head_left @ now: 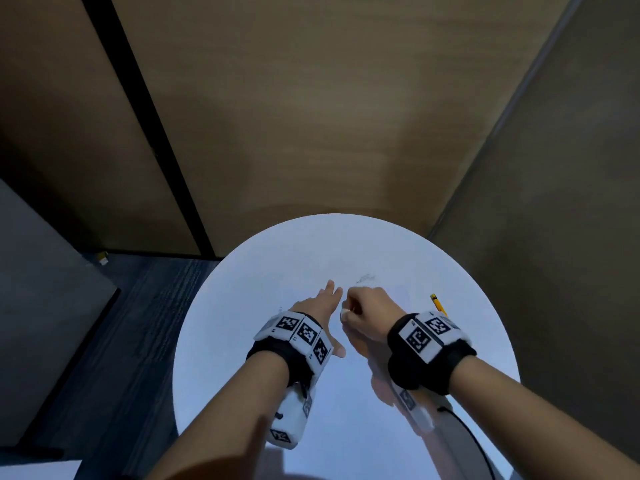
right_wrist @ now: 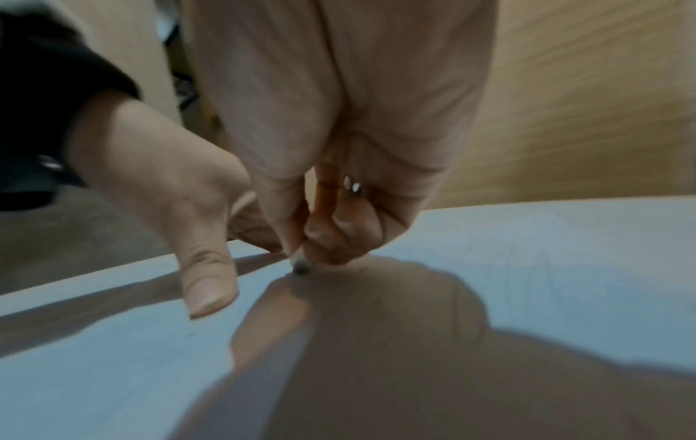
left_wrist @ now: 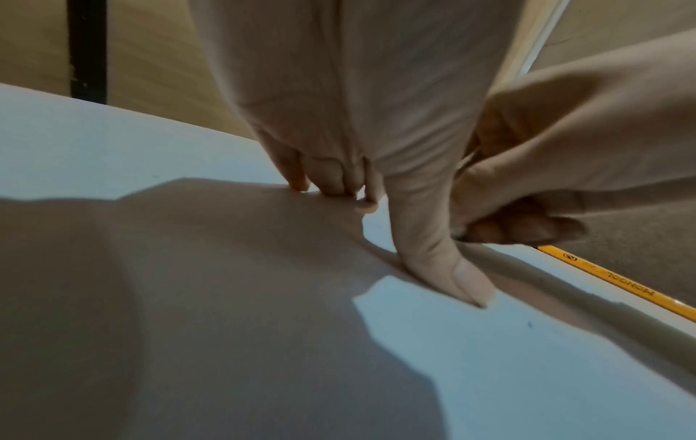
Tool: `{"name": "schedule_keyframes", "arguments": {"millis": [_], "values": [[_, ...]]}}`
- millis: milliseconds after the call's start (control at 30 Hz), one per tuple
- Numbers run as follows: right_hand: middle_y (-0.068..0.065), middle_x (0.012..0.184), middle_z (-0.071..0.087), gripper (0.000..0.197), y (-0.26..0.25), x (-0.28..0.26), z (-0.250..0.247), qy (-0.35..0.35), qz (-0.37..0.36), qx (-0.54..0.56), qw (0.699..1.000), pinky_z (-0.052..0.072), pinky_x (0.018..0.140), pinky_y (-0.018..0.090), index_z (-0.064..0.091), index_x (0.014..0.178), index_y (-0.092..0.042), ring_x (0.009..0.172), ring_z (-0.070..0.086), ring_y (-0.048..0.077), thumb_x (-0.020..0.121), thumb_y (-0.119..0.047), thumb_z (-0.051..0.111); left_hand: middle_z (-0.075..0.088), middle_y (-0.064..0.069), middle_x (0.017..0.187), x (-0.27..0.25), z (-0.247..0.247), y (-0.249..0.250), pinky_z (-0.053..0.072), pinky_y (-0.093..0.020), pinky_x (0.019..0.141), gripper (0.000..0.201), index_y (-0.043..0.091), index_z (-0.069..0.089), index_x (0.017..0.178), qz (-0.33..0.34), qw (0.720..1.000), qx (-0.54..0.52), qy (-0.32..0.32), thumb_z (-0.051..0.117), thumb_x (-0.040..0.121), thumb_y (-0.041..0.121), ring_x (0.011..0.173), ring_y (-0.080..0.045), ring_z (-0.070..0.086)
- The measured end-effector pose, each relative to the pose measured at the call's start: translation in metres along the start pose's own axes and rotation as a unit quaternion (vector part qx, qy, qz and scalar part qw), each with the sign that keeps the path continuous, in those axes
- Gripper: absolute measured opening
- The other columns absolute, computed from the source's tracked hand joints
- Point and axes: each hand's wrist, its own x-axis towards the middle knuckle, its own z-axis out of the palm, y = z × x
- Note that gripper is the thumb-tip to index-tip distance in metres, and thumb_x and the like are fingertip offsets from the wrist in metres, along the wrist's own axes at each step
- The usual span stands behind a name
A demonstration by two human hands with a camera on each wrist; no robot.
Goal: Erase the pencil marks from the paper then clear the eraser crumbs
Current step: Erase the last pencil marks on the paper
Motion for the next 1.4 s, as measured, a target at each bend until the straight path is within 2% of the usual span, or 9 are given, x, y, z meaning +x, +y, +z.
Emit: {"name": "schedule_keyframes", "arguments": {"millis": [100,267,367,500,733,833,1033,1233,1400], "values": [[0.006,0.090,0.058,0.007,0.000,-0.005,-0.007,-0.057,-0.013,-0.038,0.998,0.031,0.054,0.016,0.057,0.090,-0.011,0.081,0.047,0.014,0.090,-0.018,0.055,-0.017,0.003,0.158,0.002,0.001,-0.002,0.026,-0.040,0.114,0.115,0.022,-0.009,0.151,0.000,1.000,-0.001,0.001,0.077,0.076,0.036,0.147,-0.020,0.008],[0.014,0.098,0.061,0.009,-0.005,0.008,0.000,0.045,0.037,0.022,0.998,0.038,0.070,0.026,0.051,0.087,-0.009,0.084,0.051,0.022,0.092,-0.017,0.050,-0.003,-0.001,0.160,-0.001,0.002,-0.001,0.034,-0.041,0.106,0.122,0.029,-0.016,0.149,-0.026,0.999,-0.031,0.020,0.080,0.074,0.031,0.141,-0.029,0.027],[0.010,0.095,0.061,0.008,-0.006,-0.010,0.009,-0.022,0.004,0.024,0.999,0.039,0.067,0.025,0.048,0.085,-0.012,0.082,0.052,0.021,0.092,-0.017,0.050,0.010,-0.005,0.159,0.000,0.003,-0.001,0.041,-0.038,0.096,0.124,0.032,-0.019,0.147,-0.043,0.998,-0.030,0.028,0.081,0.074,0.029,0.132,-0.034,0.041],[-0.008,0.071,0.052,0.024,0.010,-0.030,-0.008,-0.112,-0.006,0.008,0.994,0.038,0.057,0.018,0.046,0.068,-0.022,0.073,0.051,0.014,0.087,-0.021,0.061,-0.009,0.001,0.159,-0.003,0.001,0.001,0.033,-0.040,0.106,0.120,0.030,-0.018,0.148,-0.021,1.000,-0.021,0.009,0.078,0.076,0.030,0.142,-0.029,0.025],[0.004,0.066,0.060,0.014,0.069,-0.058,-0.040,0.126,0.148,0.271,0.943,0.046,0.046,0.024,0.051,0.080,-0.009,0.050,0.056,0.019,0.093,-0.014,0.055,-0.014,-0.009,0.158,-0.002,-0.010,0.022,0.021,-0.042,0.114,0.090,0.014,-0.002,0.152,-0.022,0.998,0.061,-0.028,0.063,0.091,0.026,0.146,-0.027,0.004],[0.000,0.061,0.062,0.010,0.073,-0.069,-0.036,0.106,0.127,0.253,0.953,0.045,0.044,0.019,0.055,0.082,-0.007,0.047,0.055,0.015,0.090,-0.011,0.056,0.001,-0.014,0.158,0.005,-0.004,0.041,0.015,-0.042,0.114,0.076,0.006,0.013,0.149,-0.015,0.996,0.089,0.008,0.057,0.094,0.034,0.145,-0.030,0.007],[-0.004,0.061,0.059,0.011,0.065,-0.060,-0.021,0.032,0.082,0.140,0.986,0.044,0.058,0.021,0.054,0.078,-0.016,0.050,0.054,0.003,0.085,-0.017,0.063,-0.017,0.000,0.158,0.013,0.023,0.067,0.005,-0.058,0.113,0.109,0.026,-0.009,0.151,0.021,0.998,0.060,-0.019,0.069,0.079,0.053,0.145,-0.034,-0.010],[0.007,0.096,0.065,0.008,0.051,-0.036,-0.023,0.073,0.062,0.031,0.995,0.040,0.071,0.024,0.060,0.087,-0.011,0.091,0.058,0.022,0.088,-0.018,0.056,-0.020,0.006,0.157,0.016,0.024,0.070,0.004,-0.061,0.112,0.119,0.025,-0.014,0.150,-0.004,0.998,0.053,-0.021,0.073,0.073,0.054,0.145,-0.032,-0.012],[-0.004,0.082,0.051,0.029,0.052,-0.060,-0.024,-0.077,0.028,-0.025,0.996,0.033,0.057,0.016,0.042,0.065,-0.027,0.080,0.049,0.012,0.088,-0.018,0.057,-0.021,0.005,0.157,0.015,0.025,0.069,0.003,-0.060,0.113,0.120,0.023,-0.015,0.150,-0.008,0.999,0.048,-0.016,0.073,0.074,0.053,0.145,-0.030,-0.011]]}}
